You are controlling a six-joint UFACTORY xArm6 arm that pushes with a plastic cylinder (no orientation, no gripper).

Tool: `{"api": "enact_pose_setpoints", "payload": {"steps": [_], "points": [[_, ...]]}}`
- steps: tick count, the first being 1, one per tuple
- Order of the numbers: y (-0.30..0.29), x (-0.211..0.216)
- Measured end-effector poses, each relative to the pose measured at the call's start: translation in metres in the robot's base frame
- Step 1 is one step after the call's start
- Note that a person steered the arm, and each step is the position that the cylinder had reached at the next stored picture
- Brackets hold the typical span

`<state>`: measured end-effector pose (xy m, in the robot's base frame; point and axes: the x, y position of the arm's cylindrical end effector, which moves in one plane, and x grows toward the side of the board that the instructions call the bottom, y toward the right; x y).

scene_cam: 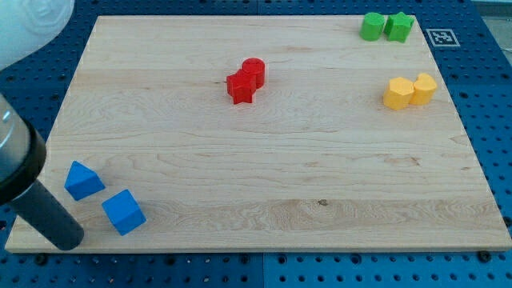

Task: Push blue triangle towards red star

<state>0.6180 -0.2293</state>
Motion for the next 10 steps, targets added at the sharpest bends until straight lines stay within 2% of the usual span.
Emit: {"api": "enact_pose_setpoints", "payload": {"steps": [2,3,9,10], "points": [[-0.044,-0.015],[-0.044,-0.046],[0.073,-0.092],[0.074,-0.111]]}}
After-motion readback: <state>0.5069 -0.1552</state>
